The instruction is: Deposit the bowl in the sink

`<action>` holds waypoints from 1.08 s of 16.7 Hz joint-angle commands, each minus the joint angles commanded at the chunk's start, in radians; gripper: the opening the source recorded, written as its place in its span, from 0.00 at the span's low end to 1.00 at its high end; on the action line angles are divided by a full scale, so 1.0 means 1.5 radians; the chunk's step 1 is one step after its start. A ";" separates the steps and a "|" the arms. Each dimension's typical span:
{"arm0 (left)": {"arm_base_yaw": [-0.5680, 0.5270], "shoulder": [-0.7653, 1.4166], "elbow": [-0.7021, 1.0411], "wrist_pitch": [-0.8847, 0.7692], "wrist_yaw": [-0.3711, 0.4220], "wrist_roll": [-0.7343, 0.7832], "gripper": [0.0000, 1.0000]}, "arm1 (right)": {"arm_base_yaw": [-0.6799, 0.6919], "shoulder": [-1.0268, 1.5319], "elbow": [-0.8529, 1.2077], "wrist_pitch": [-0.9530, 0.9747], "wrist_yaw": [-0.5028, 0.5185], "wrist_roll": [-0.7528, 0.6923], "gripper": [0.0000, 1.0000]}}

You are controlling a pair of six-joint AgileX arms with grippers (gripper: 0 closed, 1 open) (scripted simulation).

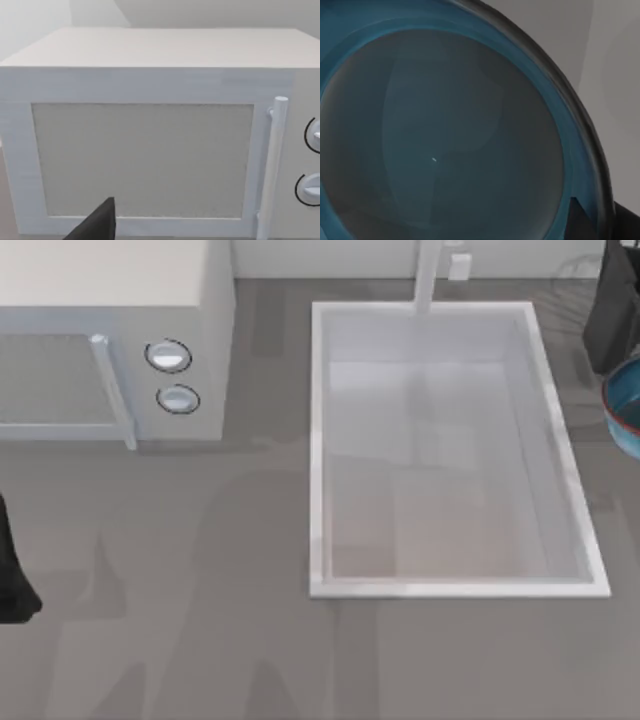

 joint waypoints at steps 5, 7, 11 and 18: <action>0.000 0.000 0.000 0.000 0.000 0.000 1.00 | 0.018 0.008 -0.042 0.030 0.029 -0.001 0.00; 0.000 0.000 0.000 0.000 0.000 0.000 1.00 | 0.045 -0.009 -0.071 0.087 0.058 0.002 0.00; 0.000 0.000 0.000 0.000 0.000 0.000 1.00 | 0.125 -0.054 -0.172 0.273 0.136 0.011 0.00; 0.000 0.000 0.000 0.000 0.000 0.000 1.00 | 0.298 -0.121 -0.456 0.721 0.279 0.034 0.00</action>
